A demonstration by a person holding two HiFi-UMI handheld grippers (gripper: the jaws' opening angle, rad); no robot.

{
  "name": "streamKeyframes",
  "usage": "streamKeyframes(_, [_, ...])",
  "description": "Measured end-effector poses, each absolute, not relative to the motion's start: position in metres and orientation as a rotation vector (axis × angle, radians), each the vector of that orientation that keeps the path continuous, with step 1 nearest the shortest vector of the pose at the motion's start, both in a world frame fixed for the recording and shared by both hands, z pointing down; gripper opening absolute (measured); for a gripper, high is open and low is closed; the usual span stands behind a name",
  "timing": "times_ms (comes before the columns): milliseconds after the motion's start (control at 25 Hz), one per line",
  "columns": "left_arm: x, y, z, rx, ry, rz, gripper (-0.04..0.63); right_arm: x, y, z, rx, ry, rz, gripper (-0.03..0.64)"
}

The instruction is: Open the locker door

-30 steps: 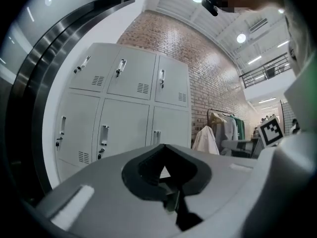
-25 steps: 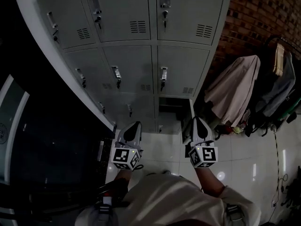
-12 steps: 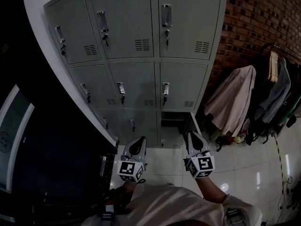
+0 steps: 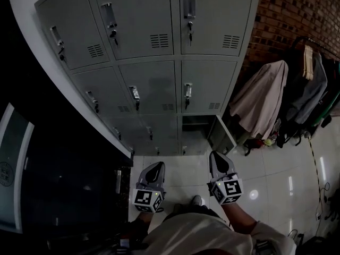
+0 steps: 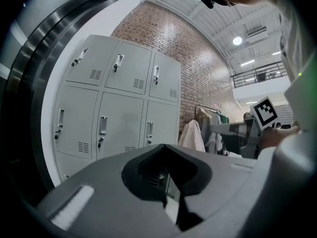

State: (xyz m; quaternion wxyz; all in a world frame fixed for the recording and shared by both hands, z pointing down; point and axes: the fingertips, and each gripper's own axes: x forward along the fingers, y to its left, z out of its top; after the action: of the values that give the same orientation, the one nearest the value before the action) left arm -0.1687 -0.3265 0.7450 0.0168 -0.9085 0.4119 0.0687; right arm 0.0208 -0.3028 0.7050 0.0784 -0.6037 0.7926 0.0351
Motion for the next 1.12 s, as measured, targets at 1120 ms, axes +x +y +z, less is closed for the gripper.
streamKeyframes(1120, [-0.134, -0.142, 0.69, -2.769, 1.391, 0.227, 0.054, 0.061, -0.1, 0.635, -1.724, 2.395, 0.173, 0.002])
